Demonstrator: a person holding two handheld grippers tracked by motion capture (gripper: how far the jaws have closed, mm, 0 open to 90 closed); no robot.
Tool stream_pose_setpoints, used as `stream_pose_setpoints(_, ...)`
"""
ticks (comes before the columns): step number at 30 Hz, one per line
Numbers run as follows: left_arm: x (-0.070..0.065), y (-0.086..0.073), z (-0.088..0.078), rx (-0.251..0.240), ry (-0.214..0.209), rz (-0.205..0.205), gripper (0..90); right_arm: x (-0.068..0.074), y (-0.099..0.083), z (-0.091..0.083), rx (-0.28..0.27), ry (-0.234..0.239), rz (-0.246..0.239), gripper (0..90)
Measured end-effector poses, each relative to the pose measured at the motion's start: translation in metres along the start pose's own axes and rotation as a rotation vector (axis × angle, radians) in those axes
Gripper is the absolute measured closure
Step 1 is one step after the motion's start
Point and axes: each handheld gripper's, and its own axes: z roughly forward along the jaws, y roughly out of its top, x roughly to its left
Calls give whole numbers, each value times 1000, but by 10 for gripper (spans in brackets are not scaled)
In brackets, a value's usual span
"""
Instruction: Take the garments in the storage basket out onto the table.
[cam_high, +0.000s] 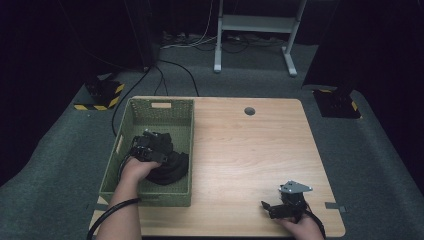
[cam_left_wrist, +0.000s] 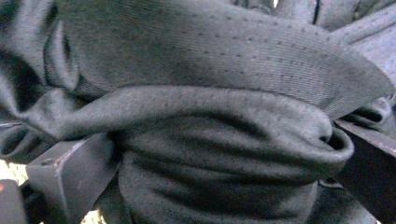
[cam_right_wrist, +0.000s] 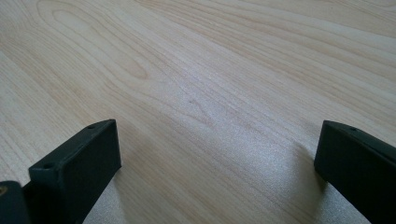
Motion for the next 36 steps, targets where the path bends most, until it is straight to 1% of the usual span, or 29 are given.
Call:
stream_pose_setpoints(3,0,0,1,4,2,-6,2,0,0,0,-1,1,0,0)
stream_pose_setpoints(5,0,-1,3,9,6,5,3,0,0,0,0,0,0,0)
stream_pose_setpoints(8,0,-2,5,13,8,8,14,0,0,0,0,1,0,0)
stream_pose_setpoints(9,-1,-2,6,11,13,3,18,0,0,0,-1,4,-1,0)
stream_pose_setpoints(11,-1,-1,7,15,18,8,28,0,0,0,-2,5,0,0)
stream_pose_setpoints(14,-3,0,8,24,38,8,34,0,0,0,-1,6,2,0)
stream_pose_setpoints(15,-5,0,10,21,54,9,40,-1,0,0,-4,8,2,0)
stream_pose_setpoints(16,-6,0,10,31,62,20,45,-1,0,0,-5,9,3,0)
stream_pose_setpoints(17,-8,0,10,31,73,23,52,-1,0,0,-5,10,4,0)
stream_pose_setpoints(19,-10,-1,11,33,80,46,71,-1,0,0,-3,13,-1,0)
stream_pose_setpoints(22,-10,-1,10,32,84,49,101,-1,0,0,-4,15,-4,0)
stream_pose_setpoints(24,-12,-1,10,31,88,53,122,-1,0,0,-5,19,-4,0)
stream_pose_setpoints(25,-13,0,9,38,87,65,141,-1,0,0,-5,19,-4,0)
stream_pose_setpoints(27,-15,0,9,37,87,72,182,-1,0,0,-4,16,-6,0)
stream_pose_setpoints(28,-17,1,8,49,90,101,198,0,0,0,-2,15,-5,0)
stream_pose_setpoints(29,-17,1,8,49,90,101,223,0,0,0,-2,15,-5,0)
stream_pose_setpoints(33,-19,1,6,55,73,127,306,0,0,0,1,9,-12,0)
stream_pose_setpoints(36,-19,-1,4,51,50,144,367,1,0,0,2,8,-13,0)
